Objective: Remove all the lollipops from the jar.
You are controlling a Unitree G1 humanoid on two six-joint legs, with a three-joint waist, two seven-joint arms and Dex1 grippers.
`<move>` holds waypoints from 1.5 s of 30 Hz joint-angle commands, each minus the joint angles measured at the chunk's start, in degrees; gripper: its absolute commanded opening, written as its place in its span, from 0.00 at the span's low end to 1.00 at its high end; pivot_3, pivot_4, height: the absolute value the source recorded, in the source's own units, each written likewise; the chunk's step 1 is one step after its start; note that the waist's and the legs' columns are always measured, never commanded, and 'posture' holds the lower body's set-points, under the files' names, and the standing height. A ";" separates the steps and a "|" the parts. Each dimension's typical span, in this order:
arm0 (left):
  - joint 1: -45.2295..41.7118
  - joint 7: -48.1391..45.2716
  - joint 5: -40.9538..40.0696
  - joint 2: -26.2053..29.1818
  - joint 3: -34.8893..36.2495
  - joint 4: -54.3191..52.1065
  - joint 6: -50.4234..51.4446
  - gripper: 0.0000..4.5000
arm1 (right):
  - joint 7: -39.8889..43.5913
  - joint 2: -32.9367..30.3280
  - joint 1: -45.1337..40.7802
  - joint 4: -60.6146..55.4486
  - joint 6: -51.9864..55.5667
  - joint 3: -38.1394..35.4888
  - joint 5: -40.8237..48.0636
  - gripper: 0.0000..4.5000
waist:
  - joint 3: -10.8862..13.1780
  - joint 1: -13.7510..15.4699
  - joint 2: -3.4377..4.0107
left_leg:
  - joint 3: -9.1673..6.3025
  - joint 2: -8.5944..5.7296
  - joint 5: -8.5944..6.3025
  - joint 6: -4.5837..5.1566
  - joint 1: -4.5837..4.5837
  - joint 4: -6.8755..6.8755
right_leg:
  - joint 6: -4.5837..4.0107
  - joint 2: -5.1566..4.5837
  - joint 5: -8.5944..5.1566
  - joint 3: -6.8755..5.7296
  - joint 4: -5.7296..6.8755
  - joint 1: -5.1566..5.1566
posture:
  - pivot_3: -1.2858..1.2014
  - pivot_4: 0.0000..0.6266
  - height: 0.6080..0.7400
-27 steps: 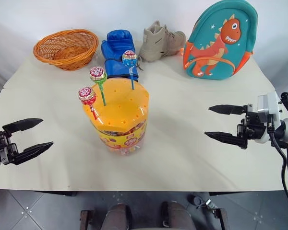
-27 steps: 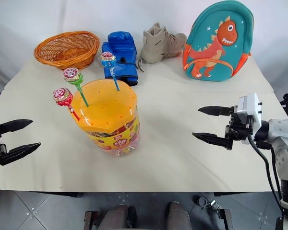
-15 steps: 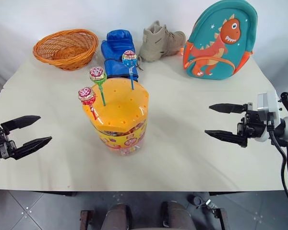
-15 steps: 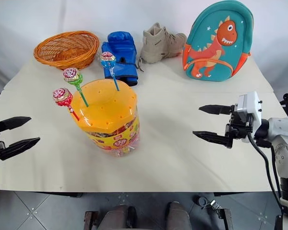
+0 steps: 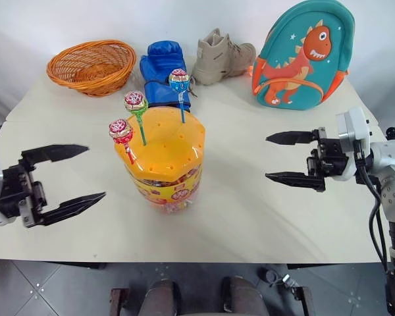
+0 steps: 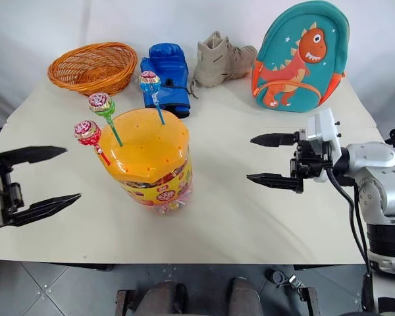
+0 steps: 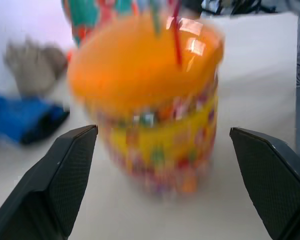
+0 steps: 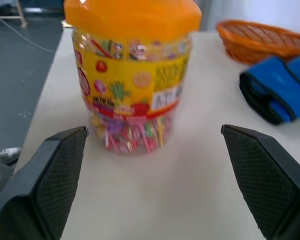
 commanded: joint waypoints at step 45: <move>-13.68 14.05 -11.55 -0.85 -11.14 -2.89 11.74 0.01 | -12.74 1.21 -5.95 -22.23 15.42 -3.53 22.29 1.00 | 0.00 0.19 -0.01 | -0.09 -0.05 -0.01 0.01 -0.03 0.02 | 0.02 0.02 0.01 0.01 -0.01 0.01 | 0.52 0.24 1.00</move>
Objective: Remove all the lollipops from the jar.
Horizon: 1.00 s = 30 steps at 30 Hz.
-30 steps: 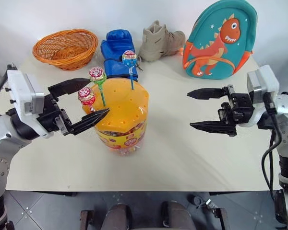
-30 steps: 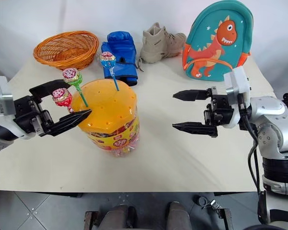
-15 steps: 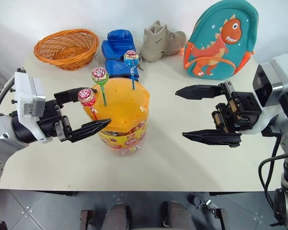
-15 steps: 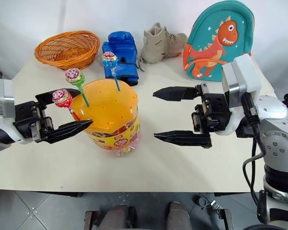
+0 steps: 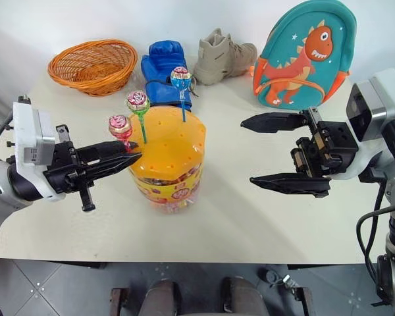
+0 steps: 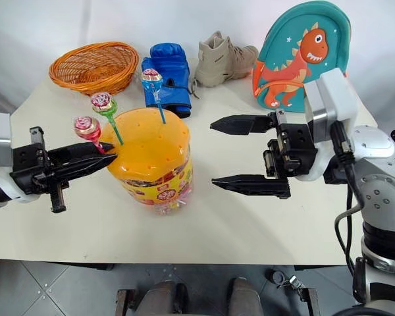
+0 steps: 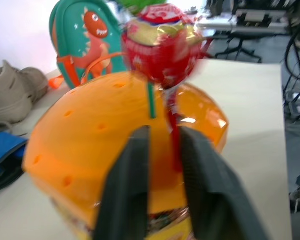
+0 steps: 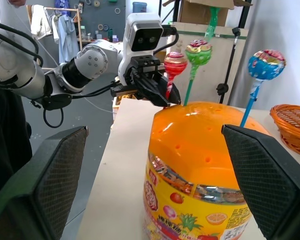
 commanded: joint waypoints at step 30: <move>20.71 20.99 -2.38 -0.16 23.88 6.20 14.37 0.01 | 17.55 -4.36 4.87 17.20 -10.91 -1.58 -11.99 1.00 | 0.03 -0.19 -0.02 | -0.16 0.02 -0.01 0.00 0.01 -0.09 | 0.01 0.02 0.00 0.02 -0.12 -0.01 | 0.52 0.24 1.00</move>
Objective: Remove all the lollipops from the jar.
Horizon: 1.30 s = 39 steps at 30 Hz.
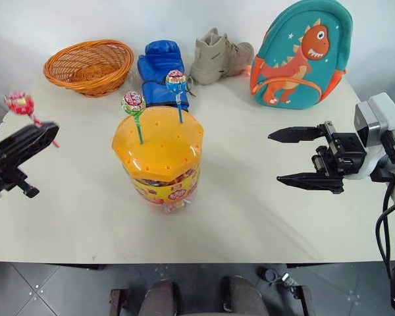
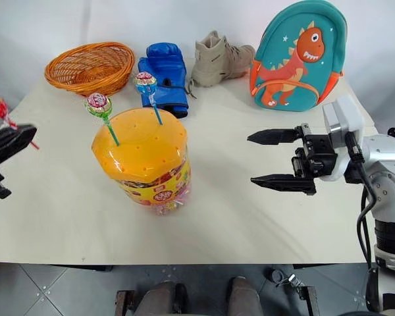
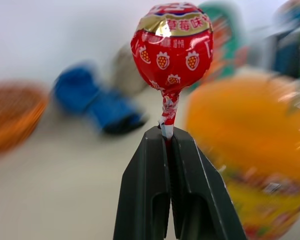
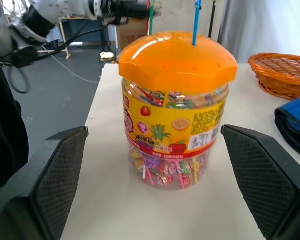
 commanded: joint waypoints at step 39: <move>-10.88 -6.51 4.30 2.84 -5.27 2.71 11.73 0.99 | -3.38 2.87 -4.03 -4.45 1.67 0.30 0.61 1.00 | 0.06 0.03 -0.11 | -0.04 -0.01 -0.05 -0.05 -0.05 -0.02 | 0.00 -0.01 0.00 -0.03 -0.05 -0.03 | 0.52 0.24 1.00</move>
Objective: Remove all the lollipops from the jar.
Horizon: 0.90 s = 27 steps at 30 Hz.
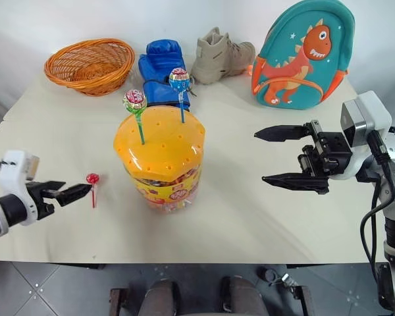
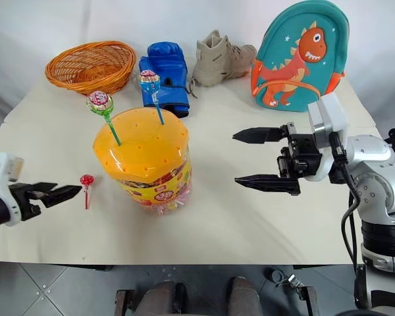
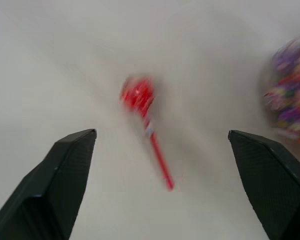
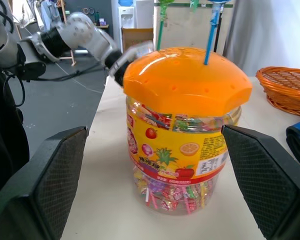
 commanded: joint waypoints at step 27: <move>-39.16 -43.66 5.06 -5.03 -29.34 15.87 -34.58 0.99 | 3.27 -3.33 -4.36 -3.93 -2.06 -4.24 2.56 1.00 | 0.07 -0.03 -0.08 | 0.54 -0.03 0.00 0.01 -0.04 0.07 | 0.03 0.07 0.01 -0.03 0.03 -0.03 | 0.52 0.24 1.00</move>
